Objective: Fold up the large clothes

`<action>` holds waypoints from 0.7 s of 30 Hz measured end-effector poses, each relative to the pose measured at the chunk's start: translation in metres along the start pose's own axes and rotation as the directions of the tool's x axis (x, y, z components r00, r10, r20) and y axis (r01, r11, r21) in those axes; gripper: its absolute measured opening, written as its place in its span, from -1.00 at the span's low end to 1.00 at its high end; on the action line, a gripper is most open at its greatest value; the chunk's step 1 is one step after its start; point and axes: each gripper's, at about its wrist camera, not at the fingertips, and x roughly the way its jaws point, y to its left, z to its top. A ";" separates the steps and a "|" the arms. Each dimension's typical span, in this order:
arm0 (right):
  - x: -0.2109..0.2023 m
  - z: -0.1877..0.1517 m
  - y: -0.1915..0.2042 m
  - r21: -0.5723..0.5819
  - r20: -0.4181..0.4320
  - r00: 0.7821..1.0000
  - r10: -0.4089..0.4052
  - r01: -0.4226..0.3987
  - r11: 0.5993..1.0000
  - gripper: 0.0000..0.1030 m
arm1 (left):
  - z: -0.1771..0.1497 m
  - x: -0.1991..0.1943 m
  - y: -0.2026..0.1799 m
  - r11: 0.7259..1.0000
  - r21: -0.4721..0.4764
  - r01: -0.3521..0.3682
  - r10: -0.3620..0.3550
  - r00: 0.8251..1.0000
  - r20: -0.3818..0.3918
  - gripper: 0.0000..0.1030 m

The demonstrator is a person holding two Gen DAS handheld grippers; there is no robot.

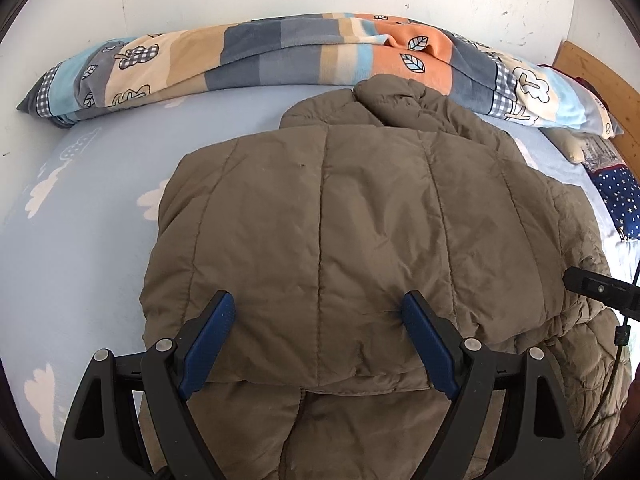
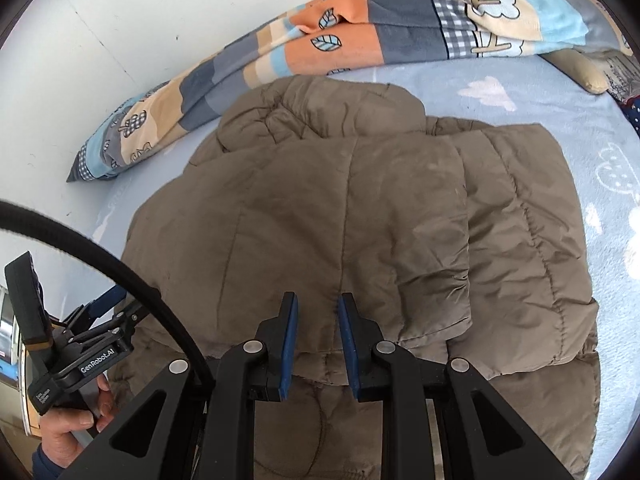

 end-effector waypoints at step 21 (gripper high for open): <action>-0.009 0.000 0.014 -0.036 0.018 1.000 0.003 -0.002 0.999 -0.55 | 0.000 -0.021 -0.019 0.993 0.090 -0.076 0.068 0.993 0.096 0.66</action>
